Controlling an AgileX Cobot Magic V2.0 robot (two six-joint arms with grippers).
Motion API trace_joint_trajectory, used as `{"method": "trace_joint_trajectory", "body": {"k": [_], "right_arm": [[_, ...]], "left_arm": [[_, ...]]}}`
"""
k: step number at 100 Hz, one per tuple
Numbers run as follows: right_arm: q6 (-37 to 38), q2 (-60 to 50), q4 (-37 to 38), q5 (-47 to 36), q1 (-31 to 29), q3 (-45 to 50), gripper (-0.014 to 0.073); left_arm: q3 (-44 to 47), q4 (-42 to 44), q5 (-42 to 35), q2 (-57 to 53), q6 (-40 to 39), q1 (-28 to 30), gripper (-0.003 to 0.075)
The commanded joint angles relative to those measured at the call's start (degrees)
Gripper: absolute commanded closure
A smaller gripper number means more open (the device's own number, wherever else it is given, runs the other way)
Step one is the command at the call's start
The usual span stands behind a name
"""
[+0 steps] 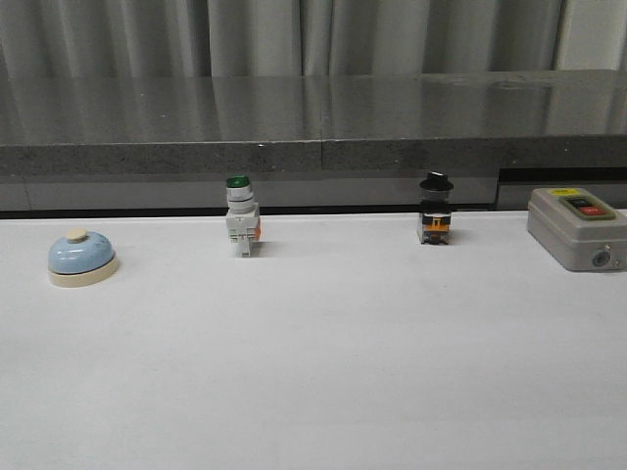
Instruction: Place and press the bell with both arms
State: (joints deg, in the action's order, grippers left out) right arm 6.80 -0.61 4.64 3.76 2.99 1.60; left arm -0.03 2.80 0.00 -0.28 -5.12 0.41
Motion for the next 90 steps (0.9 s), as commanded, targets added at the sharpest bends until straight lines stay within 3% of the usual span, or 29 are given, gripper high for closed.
{"method": "trace_joint_trajectory", "body": {"k": [1, 62, 90], "right_arm": [[0.0, -0.7, 0.5, -4.6, -0.1, -0.1, 0.0652], [0.0, -0.7, 0.5, -4.6, -0.1, -0.1, 0.0652], [0.0, -0.7, 0.5, -4.6, -0.1, -0.1, 0.0652]], "left_arm": [[1.3, -0.4, -4.5, -1.9, -0.6, -0.3, 0.0739], [0.4, -0.4, -7.3, -1.9, -0.6, -0.3, 0.0739], [-6.9, -0.4, -4.8, -0.3, -0.6, -0.3, 0.0739]]}}
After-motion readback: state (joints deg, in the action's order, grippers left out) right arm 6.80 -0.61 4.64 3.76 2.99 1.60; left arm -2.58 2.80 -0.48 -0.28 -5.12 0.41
